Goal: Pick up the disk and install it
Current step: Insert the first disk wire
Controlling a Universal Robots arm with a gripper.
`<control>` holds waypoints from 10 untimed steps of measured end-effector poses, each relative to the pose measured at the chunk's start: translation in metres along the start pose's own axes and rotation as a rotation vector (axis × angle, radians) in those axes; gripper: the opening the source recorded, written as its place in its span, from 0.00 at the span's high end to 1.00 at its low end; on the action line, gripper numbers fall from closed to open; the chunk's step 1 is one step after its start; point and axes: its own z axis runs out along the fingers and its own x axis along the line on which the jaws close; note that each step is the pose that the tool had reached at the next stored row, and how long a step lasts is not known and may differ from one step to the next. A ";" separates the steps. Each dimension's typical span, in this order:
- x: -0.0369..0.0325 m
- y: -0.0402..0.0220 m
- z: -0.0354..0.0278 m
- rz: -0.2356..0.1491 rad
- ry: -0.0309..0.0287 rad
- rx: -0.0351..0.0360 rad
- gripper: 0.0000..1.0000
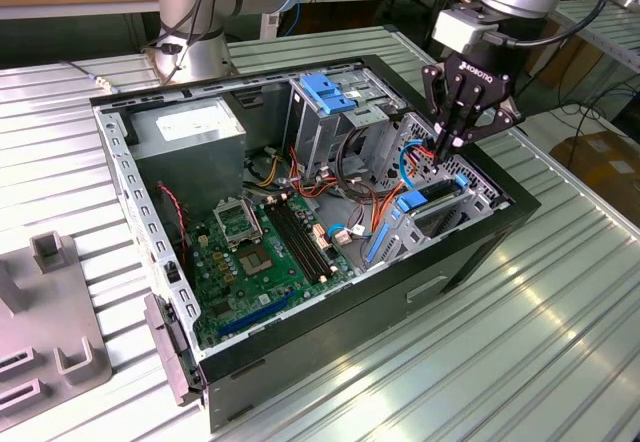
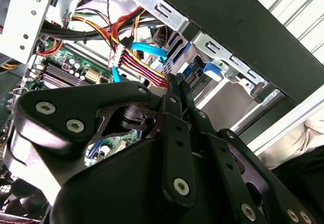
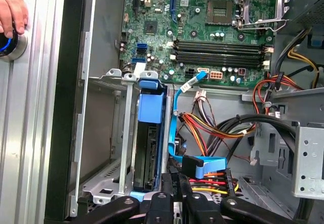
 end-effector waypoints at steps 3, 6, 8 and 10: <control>-0.0001 0.0009 0.0000 0.000 0.0000 0.0000 0.84; -0.0001 0.0014 0.0000 0.000 0.0000 0.0000 0.84; -0.0002 0.0020 0.0000 0.000 0.0000 0.0000 0.84; -0.0002 0.0022 0.0000 0.000 0.0000 0.0000 0.84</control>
